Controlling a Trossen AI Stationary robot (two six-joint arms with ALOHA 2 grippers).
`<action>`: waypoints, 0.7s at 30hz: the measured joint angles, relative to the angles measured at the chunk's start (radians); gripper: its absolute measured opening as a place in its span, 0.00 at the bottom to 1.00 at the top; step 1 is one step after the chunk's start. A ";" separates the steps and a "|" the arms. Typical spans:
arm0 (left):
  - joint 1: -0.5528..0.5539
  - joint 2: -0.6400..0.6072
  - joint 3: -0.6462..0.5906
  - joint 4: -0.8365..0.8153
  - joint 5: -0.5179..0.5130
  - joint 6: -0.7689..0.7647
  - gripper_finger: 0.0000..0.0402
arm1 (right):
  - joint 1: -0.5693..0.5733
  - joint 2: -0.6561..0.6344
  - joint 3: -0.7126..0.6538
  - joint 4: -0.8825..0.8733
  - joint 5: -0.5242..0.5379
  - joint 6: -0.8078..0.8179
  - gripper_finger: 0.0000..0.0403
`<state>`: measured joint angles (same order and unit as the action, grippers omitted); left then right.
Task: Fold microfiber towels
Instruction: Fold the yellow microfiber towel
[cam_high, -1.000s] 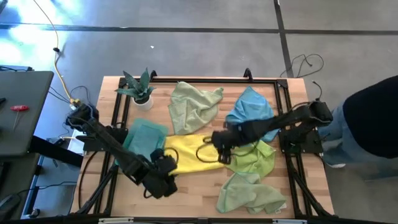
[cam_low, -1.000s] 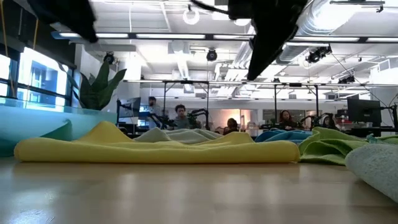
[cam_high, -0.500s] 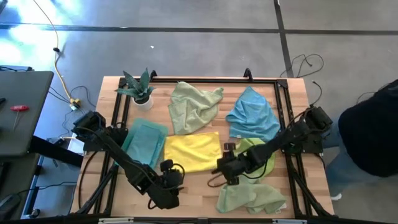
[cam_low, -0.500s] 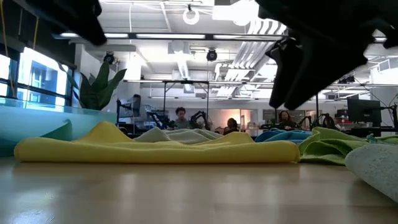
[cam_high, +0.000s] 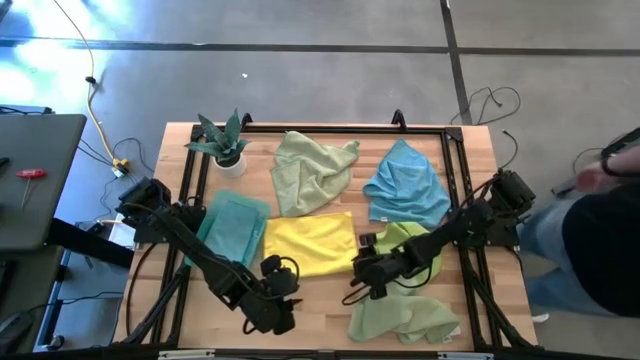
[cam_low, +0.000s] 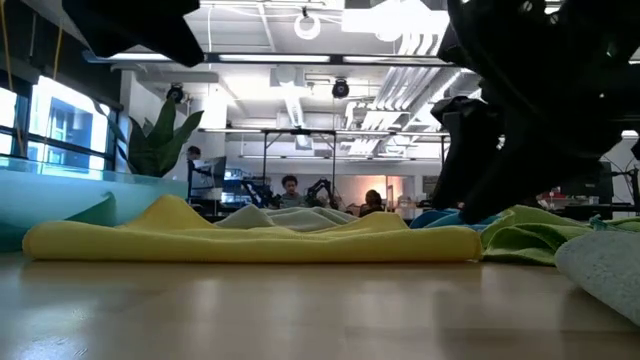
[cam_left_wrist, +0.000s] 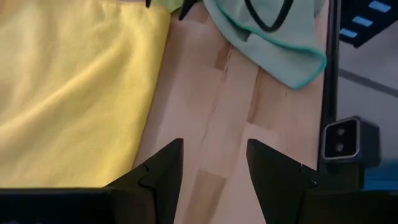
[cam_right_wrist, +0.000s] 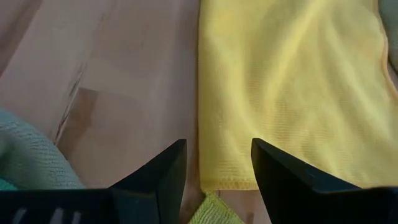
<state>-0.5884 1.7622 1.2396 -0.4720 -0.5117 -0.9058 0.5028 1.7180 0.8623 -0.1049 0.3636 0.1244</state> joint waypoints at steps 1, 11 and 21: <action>0.002 0.000 0.000 0.004 0.000 0.000 0.42 | -0.003 0.000 -0.008 0.015 -0.005 0.002 0.43; 0.006 0.000 0.000 0.046 0.004 -0.009 0.42 | -0.068 0.022 -0.041 0.070 -0.082 -0.002 0.43; 0.003 0.000 0.000 0.067 0.004 -0.026 0.42 | -0.090 0.062 -0.039 0.086 -0.107 -0.010 0.43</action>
<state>-0.5854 1.7622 1.2396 -0.4053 -0.5079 -0.9323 0.4125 1.7798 0.8234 -0.0189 0.2569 0.1147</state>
